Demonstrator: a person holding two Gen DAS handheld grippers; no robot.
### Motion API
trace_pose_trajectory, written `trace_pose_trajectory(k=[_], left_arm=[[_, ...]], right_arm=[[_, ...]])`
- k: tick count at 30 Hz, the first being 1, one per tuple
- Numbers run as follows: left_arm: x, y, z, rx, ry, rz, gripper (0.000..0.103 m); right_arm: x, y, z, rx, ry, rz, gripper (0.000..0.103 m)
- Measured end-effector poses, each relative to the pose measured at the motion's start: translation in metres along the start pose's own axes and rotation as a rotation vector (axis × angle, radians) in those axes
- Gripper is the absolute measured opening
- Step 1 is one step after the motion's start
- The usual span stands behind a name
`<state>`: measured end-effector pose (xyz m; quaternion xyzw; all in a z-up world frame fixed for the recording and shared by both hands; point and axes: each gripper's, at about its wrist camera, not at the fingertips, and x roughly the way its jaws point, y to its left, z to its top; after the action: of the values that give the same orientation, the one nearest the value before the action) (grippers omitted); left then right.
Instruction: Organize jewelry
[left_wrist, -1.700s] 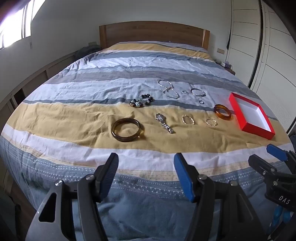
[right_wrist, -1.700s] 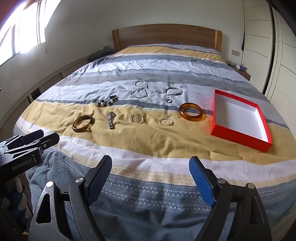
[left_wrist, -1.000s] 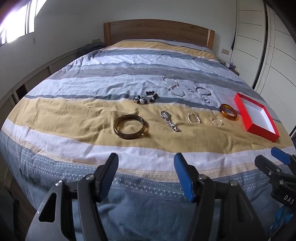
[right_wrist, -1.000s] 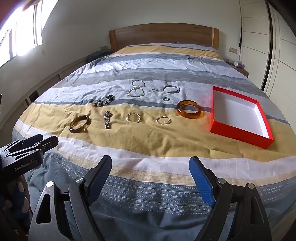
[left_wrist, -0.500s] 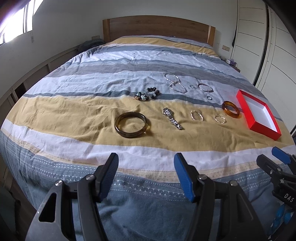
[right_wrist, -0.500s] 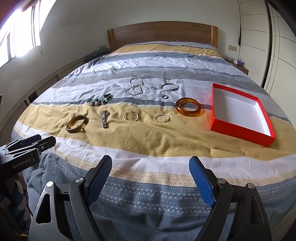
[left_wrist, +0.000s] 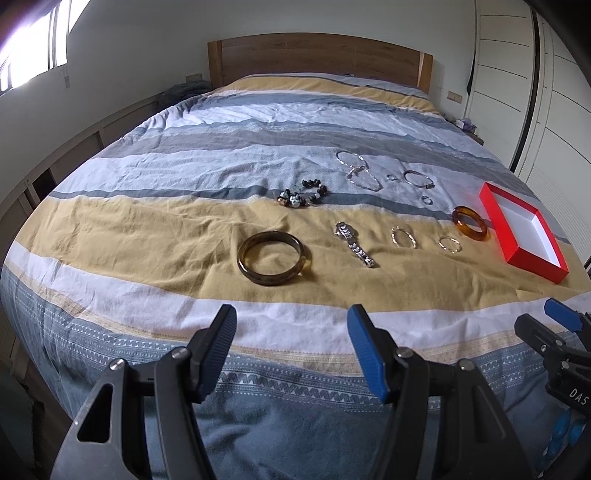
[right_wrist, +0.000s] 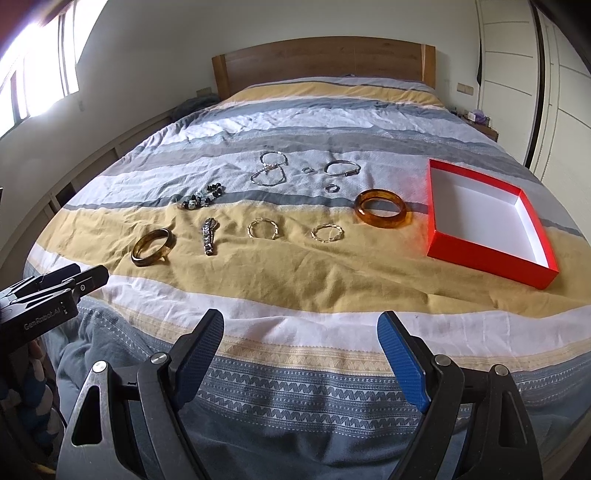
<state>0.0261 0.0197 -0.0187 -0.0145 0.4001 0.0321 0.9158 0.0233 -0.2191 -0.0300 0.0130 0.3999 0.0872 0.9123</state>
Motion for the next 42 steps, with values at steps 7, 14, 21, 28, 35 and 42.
trace_pose_trajectory(k=[7,14,21,28,35,42], left_arm=[[0.002,0.001,0.001,0.001,0.0,0.0,0.06],[0.009,0.003,0.006,0.008,0.009,0.003,0.06],[0.027,0.007,0.012,-0.004,0.038,0.004,0.06],[0.041,0.014,0.021,-0.009,0.06,0.012,0.06],[0.057,0.028,0.033,-0.034,0.075,0.027,0.06],[0.074,0.049,0.043,-0.072,0.083,0.043,0.06]], right_arm=[[0.007,0.001,0.0,-0.002,0.017,0.003,0.085],[0.011,-0.001,0.003,0.006,0.025,0.002,0.085],[0.018,0.002,0.009,-0.007,0.032,0.009,0.085],[0.031,0.008,0.018,-0.026,0.048,0.021,0.085],[0.047,0.019,0.031,-0.048,0.056,0.045,0.084],[0.064,0.026,0.041,-0.061,0.068,0.07,0.083]])
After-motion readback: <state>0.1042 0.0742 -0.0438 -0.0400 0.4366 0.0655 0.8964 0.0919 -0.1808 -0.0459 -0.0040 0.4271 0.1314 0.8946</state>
